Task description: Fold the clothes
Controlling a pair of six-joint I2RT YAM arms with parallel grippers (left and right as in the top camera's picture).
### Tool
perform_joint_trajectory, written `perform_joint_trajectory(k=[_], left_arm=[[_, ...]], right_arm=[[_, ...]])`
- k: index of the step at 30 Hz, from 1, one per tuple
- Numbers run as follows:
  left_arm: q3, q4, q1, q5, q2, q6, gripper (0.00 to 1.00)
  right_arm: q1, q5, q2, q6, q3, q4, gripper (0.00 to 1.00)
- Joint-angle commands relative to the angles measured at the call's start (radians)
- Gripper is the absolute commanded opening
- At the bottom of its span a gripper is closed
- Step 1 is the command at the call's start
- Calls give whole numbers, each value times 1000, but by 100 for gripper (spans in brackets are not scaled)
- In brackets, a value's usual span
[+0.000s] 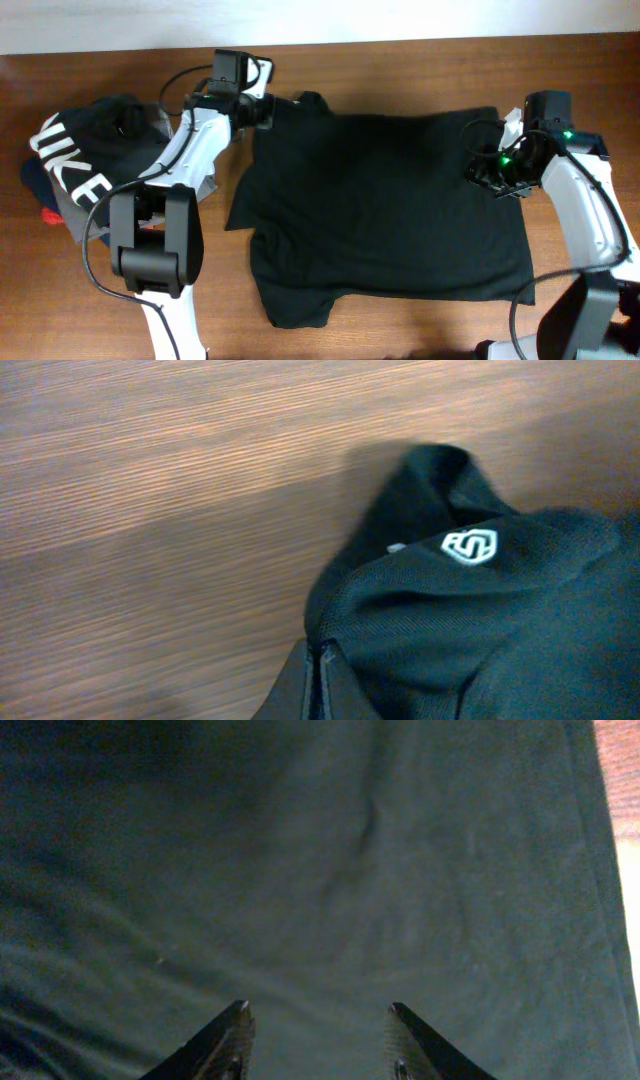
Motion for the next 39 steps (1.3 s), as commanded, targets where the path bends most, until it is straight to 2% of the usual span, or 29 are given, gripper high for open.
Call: perform_joint_trajectory(k=[1, 6, 11, 15, 16, 17, 23, 29, 33, 35, 39], left_arm=[[16, -5, 20, -143, -29, -14, 1], [16, -25, 31, -244, -28, -14, 1], [16, -27, 32, -243, -28, -14, 8], [16, -29, 31, -240, -28, -14, 13], [16, -31, 31, -240, -28, -14, 17], [16, -35, 31, -240, -28, -14, 36], [17, -39, 31, -240, -28, -14, 76], [16, -39, 31, -189, -28, -14, 82], [16, -45, 31, -87, -28, -14, 82], [16, -54, 31, -11, -26, -14, 83], [16, -143, 31, 81, -11, -14, 81]], right_arm=[[5, 17, 59, -5, -24, 21, 46], [5, 17, 174, -3, -25, 57, 37], [5, 18, 288, -3, -25, 88, 32], [3, 158, 365, 61, -25, 100, 10], [2, 196, 381, 74, -25, 100, 4], [-8, 254, 402, 98, -26, 98, 4], [-135, 350, 419, 196, -26, 46, 4], [-294, 340, 413, 197, -23, 0, 4], [-325, 205, 377, 145, 5, -1, 5], [-320, 158, 340, 109, 30, -5, 12], [-309, 125, 232, 94, 71, -33, 35]])
